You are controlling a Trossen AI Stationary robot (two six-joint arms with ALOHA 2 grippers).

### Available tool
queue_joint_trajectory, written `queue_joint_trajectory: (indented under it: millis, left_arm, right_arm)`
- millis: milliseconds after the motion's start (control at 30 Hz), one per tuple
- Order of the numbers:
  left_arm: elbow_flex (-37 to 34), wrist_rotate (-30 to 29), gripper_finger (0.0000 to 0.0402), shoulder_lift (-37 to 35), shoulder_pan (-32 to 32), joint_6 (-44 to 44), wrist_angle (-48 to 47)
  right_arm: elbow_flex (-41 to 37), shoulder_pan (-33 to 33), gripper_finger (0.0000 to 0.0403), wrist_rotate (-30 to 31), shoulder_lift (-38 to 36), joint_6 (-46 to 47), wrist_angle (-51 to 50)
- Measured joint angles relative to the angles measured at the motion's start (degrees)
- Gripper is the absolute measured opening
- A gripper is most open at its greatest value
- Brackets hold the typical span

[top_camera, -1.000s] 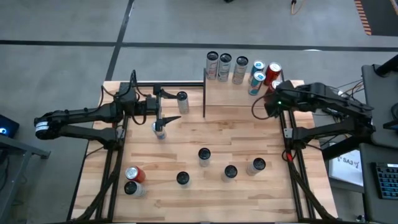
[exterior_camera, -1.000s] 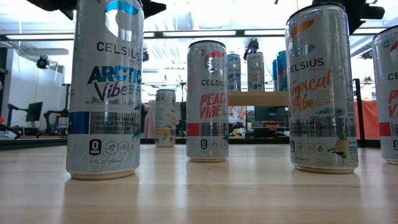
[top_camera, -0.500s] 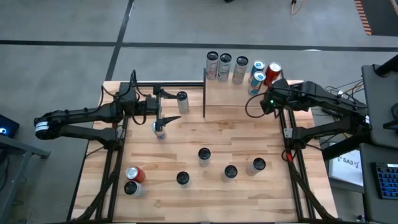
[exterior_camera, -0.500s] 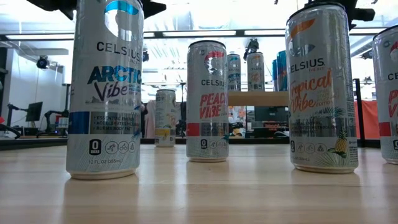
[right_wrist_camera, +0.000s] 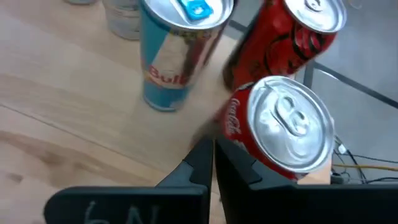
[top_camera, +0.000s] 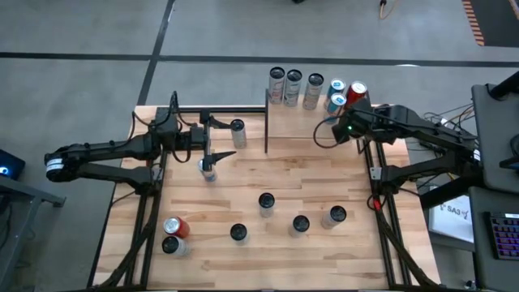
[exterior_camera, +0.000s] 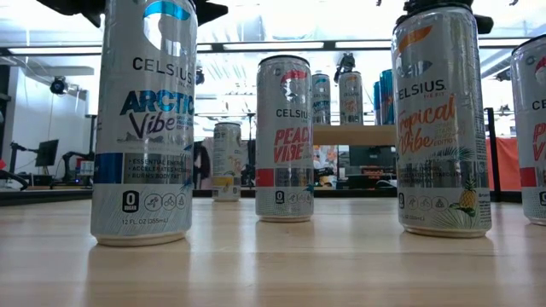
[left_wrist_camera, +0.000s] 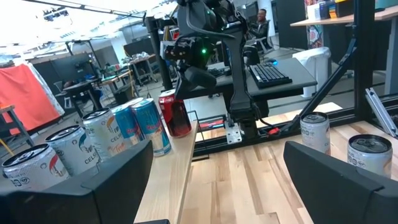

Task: Place canned beverage on shelf
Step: Put the top red white soda can on the shelf aligned with the red black soda can

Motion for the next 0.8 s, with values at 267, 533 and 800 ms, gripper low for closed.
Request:
queue_joint_trajectory:
  millis: [267,533,800]
  left_arm:
    - [-0.02,0.00,0.0346,0.00,0.00,0.00,-0.81]
    - [-0.02,0.00,0.0346,0.00,-0.01,0.00,-0.72]
    - [-0.02,0.00,0.0346,0.00,-0.01,0.87,-0.81]
  right_arm:
    - [2.92,-0.17,0.0009,-5.61,-0.12,3.15,-7.13]
    - [2.57,-0.19,0.0009,-1.38,-0.82,5.83,-9.88]
    - [2.19,-0.56,0.0009,1.28,-0.72,5.17,-7.10]
